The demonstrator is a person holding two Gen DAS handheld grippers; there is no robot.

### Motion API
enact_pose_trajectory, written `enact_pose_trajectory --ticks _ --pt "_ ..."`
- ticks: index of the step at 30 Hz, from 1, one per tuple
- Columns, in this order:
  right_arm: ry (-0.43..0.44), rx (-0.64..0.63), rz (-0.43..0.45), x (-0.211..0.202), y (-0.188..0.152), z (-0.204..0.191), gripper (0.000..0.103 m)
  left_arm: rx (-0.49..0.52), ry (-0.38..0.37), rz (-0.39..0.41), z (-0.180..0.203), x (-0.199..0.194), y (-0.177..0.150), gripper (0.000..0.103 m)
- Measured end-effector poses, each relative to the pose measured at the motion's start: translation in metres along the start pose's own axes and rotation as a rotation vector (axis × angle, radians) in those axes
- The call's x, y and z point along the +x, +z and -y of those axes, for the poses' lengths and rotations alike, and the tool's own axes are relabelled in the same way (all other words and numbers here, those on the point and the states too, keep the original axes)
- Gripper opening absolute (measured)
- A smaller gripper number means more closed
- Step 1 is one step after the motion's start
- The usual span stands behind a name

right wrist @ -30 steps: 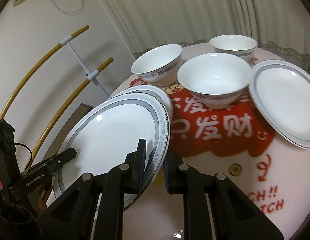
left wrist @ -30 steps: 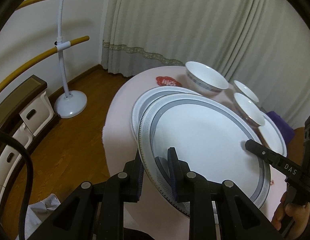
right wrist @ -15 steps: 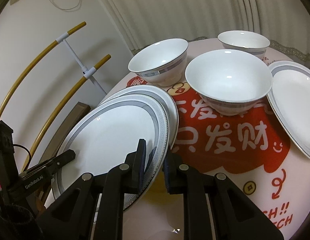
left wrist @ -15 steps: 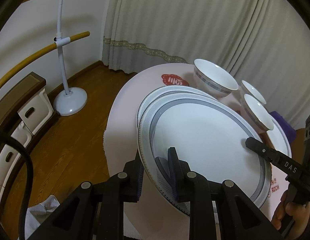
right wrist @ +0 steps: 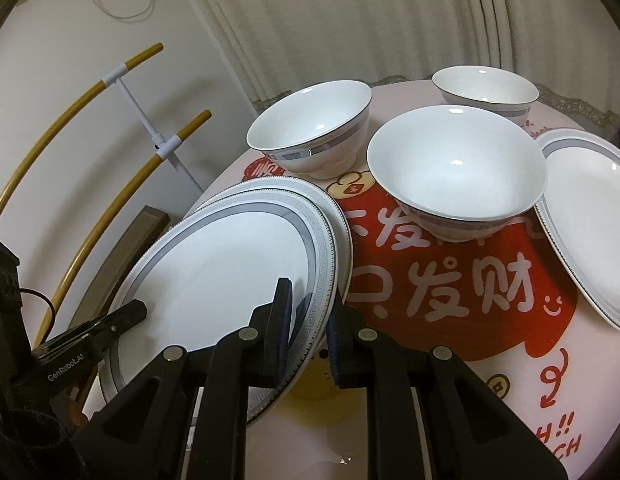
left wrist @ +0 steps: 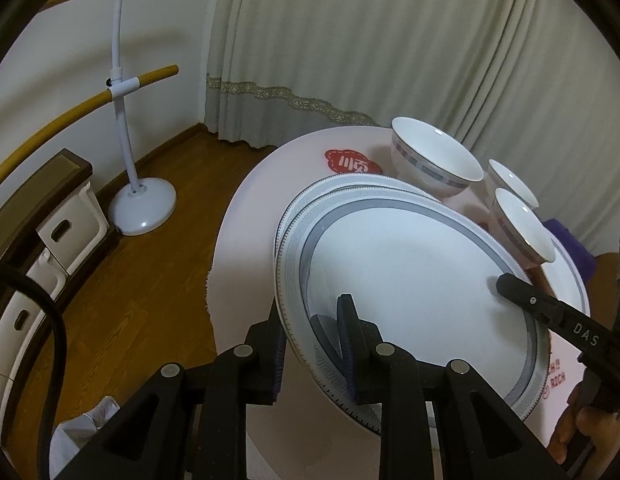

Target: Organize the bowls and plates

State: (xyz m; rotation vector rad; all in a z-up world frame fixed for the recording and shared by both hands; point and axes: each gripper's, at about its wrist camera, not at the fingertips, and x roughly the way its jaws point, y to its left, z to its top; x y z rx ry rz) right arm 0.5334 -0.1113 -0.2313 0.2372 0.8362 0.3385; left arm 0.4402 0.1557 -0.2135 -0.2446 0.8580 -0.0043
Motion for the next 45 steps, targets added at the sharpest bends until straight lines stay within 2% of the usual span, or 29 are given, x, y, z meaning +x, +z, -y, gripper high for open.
enact_pose_trajectory --ticks 4,18,26,32,37,45 --pt "0.004 0.013 0.004 0.0 -0.001 -0.001 0.016 -0.018 -0.014 -0.025 -0.005 0.005 -0.002 0.022" --pt "-0.003 0.023 0.023 -0.001 -0.002 0.0 0.017 -0.016 -0.022 -0.023 -0.006 0.005 -0.001 0.022" --pt "-0.082 -0.034 0.025 -0.005 -0.006 -0.015 0.022 -0.019 -0.02 -0.022 -0.006 0.005 0.0 0.021" --pt "-0.096 -0.03 0.025 -0.004 -0.007 -0.016 0.023 -0.01 -0.012 -0.02 -0.006 0.005 -0.001 0.022" --pt "-0.152 -0.056 0.018 -0.003 -0.01 -0.024 0.025 -0.005 -0.007 -0.018 -0.004 0.005 0.0 0.022" --pt "-0.132 -0.022 0.026 -0.006 -0.017 -0.02 0.026 0.009 0.003 -0.004 -0.001 0.002 -0.002 0.021"
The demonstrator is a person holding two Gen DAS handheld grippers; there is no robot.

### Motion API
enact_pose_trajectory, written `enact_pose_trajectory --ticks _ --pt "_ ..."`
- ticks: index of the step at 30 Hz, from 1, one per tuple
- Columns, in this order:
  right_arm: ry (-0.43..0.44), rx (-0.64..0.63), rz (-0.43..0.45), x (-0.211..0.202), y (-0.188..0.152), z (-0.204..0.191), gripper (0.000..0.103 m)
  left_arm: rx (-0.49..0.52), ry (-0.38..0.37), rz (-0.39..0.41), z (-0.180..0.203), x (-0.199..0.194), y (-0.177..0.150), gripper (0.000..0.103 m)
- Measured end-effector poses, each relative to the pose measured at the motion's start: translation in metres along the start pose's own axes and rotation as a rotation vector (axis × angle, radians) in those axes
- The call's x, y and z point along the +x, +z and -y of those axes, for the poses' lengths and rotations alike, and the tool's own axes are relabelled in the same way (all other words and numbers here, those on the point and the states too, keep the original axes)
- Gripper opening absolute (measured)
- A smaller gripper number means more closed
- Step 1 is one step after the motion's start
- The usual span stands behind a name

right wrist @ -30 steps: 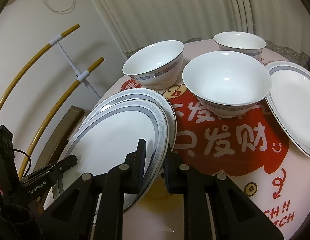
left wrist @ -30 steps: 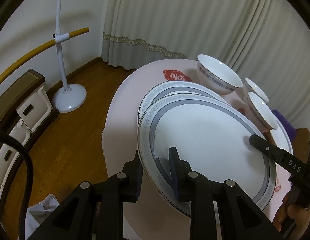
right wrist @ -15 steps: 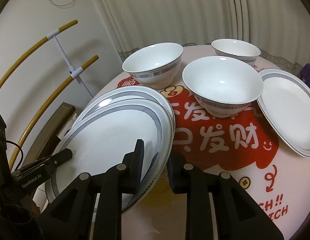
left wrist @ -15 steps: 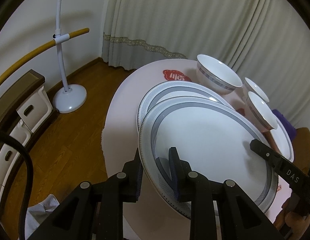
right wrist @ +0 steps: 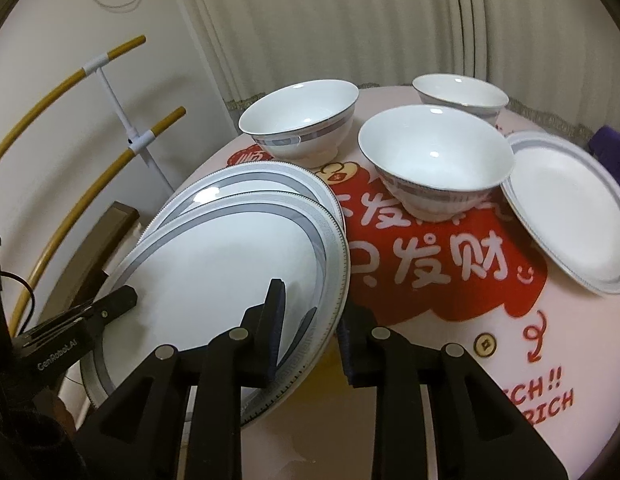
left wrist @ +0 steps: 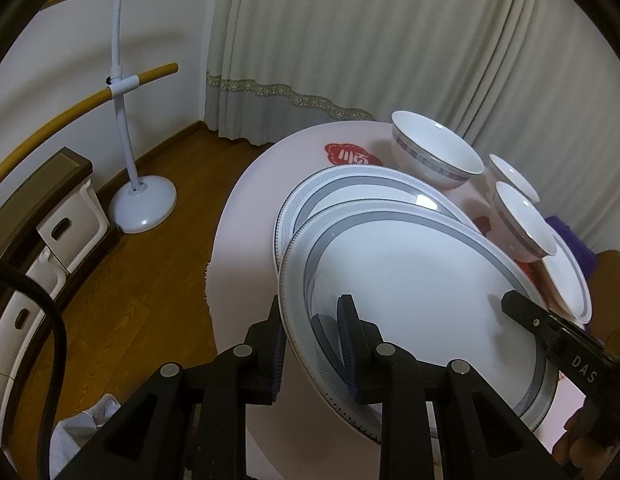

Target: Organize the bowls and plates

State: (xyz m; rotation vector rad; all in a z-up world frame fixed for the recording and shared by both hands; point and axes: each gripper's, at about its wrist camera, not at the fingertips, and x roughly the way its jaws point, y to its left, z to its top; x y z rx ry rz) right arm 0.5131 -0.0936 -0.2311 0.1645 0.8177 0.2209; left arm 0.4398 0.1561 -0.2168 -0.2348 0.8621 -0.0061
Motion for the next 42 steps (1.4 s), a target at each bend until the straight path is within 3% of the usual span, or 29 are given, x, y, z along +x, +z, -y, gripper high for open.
enact_pose_trajectory --ticks 19,42 --pt "-0.001 -0.002 0.004 0.007 0.003 0.002 0.027 0.013 0.022 0.014 0.005 0.0 -0.002 0.023" --pt "0.108 0.064 -0.017 -0.016 -0.007 0.012 0.024 0.0 -0.012 -0.009 -0.001 -0.009 -0.001 0.025"
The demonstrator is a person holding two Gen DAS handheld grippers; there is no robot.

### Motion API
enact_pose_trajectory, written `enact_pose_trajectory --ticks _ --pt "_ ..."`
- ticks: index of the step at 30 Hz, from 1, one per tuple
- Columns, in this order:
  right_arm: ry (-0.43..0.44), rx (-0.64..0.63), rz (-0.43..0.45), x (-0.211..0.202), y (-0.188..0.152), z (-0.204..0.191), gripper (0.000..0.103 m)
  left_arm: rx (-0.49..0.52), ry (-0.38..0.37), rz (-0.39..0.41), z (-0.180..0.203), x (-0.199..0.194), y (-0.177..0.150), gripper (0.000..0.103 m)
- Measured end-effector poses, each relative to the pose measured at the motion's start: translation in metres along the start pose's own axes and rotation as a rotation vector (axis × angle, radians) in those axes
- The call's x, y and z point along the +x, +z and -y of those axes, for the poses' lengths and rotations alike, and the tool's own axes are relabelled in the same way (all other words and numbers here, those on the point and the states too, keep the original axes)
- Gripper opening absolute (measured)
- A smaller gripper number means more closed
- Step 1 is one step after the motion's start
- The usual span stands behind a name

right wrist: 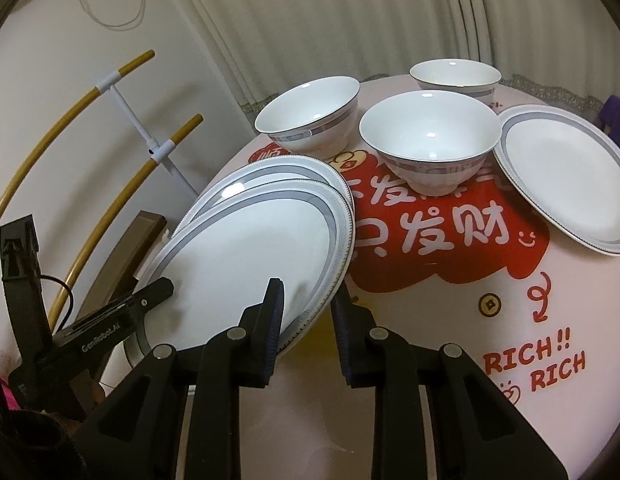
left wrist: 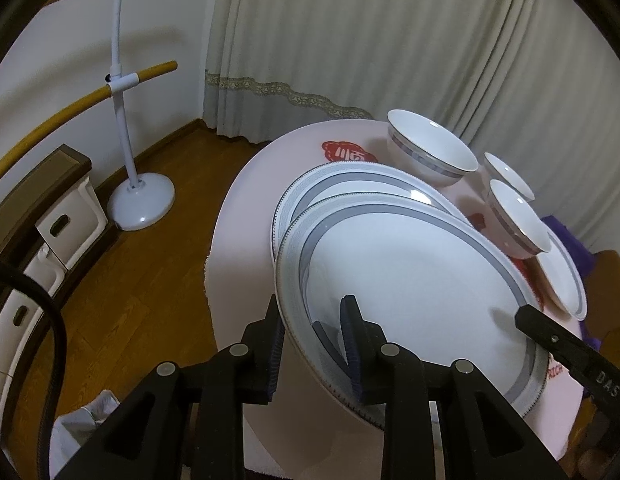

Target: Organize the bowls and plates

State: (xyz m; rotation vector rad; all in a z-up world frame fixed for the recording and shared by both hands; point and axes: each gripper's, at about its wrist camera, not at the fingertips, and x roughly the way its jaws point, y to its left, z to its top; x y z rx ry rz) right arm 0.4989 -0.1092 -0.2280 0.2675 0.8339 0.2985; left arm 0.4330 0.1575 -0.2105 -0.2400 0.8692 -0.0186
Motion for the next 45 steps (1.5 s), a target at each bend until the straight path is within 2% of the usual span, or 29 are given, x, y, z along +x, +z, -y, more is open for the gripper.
enact_pose_trajectory --ticks 2,7,17,35,45 --pt "0.005 0.006 0.0 0.001 0.0 0.001 0.023 0.001 -0.001 0.002 0.0 -0.003 -0.001 0.025" --pt "-0.005 0.007 -0.007 0.001 0.001 -0.001 0.023 -0.003 0.002 -0.001 0.002 -0.014 -0.008 0.035" --pt "-0.014 0.005 -0.008 0.004 0.002 -0.002 0.023 0.019 0.027 -0.004 0.011 -0.014 -0.008 0.032" --pt "-0.02 0.006 -0.027 0.018 0.002 -0.001 0.024 0.03 0.014 -0.034 0.011 0.007 -0.001 0.033" --pt "0.008 0.019 -0.017 0.014 -0.001 0.001 0.026 0.031 0.003 -0.021 0.014 -0.005 -0.005 0.032"
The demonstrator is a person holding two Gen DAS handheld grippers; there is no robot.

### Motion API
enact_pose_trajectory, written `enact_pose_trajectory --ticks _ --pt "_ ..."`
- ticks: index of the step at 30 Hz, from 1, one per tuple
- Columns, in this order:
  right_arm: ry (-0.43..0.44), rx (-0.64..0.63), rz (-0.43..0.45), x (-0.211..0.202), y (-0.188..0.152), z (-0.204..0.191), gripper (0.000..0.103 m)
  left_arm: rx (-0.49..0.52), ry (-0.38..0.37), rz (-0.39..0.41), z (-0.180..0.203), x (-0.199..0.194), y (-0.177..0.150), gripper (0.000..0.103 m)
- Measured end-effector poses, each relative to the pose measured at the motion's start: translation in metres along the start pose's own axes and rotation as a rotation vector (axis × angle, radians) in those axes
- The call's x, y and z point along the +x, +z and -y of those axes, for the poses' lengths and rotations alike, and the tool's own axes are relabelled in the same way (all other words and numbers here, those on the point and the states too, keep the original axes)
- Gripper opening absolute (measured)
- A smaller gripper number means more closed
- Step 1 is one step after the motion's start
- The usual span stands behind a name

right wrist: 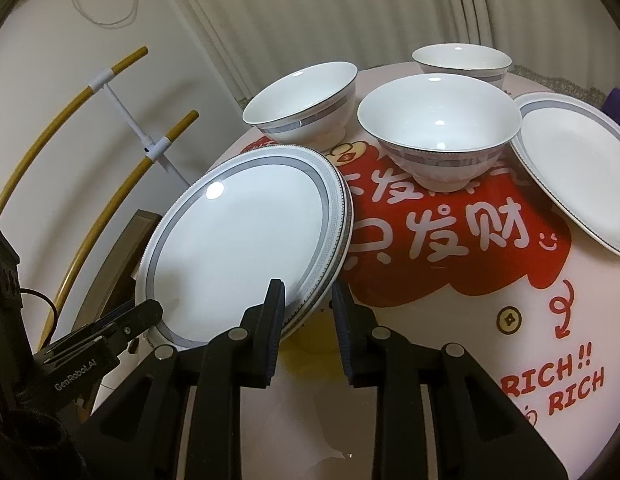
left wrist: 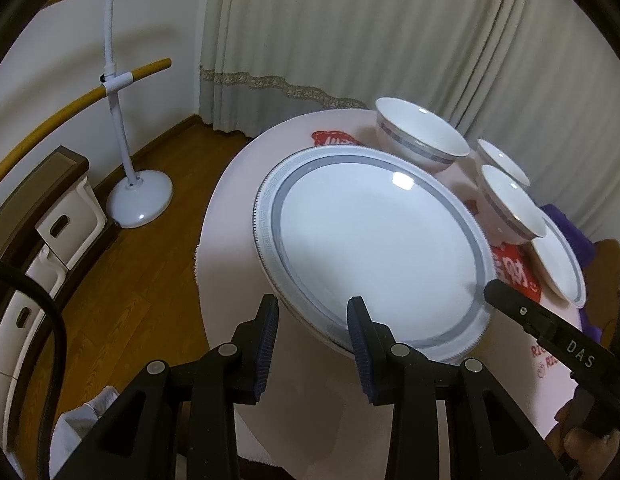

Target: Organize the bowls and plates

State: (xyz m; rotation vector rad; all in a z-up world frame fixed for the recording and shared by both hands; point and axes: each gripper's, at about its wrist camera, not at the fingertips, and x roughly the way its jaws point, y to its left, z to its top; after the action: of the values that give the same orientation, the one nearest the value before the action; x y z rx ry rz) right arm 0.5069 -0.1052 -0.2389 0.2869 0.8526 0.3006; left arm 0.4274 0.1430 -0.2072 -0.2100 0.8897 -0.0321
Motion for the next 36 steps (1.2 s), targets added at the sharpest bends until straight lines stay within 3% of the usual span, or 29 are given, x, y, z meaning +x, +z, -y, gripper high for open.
enact_pose_trajectory --ticks 3,7,10,16,18,20,24,29,36 --pt "-0.006 -0.016 0.014 -0.008 0.001 -0.003 0.026 0.01 0.005 0.012 0.005 -0.012 -0.004 0.034" --pt "-0.017 -0.033 0.029 -0.023 -0.001 -0.005 0.026 0.022 0.016 0.048 0.015 -0.035 -0.011 0.057" --pt "-0.015 -0.031 0.048 -0.038 -0.003 -0.002 0.029 0.043 0.021 0.086 0.029 -0.053 -0.017 0.06" --pt "-0.009 -0.037 0.115 -0.081 -0.007 0.008 0.048 0.093 -0.038 0.116 0.069 -0.076 -0.028 0.07" --pt "-0.013 -0.037 0.137 -0.098 -0.009 0.016 0.063 0.11 -0.075 0.115 0.086 -0.081 -0.031 0.074" --pt "-0.022 -0.035 0.162 -0.114 -0.01 0.029 0.067 0.129 -0.101 0.113 0.103 -0.083 -0.033 0.076" --pt "-0.078 -0.015 0.21 -0.146 -0.011 0.066 0.071 0.169 -0.145 0.106 0.147 -0.078 -0.031 0.087" --pt "-0.135 0.028 0.234 -0.166 -0.009 0.118 0.073 0.194 -0.163 0.083 0.196 -0.059 -0.026 0.088" --pt "-0.175 0.09 0.246 -0.173 0.009 0.189 0.073 0.113 -0.144 0.03 0.249 -0.004 -0.011 0.088"
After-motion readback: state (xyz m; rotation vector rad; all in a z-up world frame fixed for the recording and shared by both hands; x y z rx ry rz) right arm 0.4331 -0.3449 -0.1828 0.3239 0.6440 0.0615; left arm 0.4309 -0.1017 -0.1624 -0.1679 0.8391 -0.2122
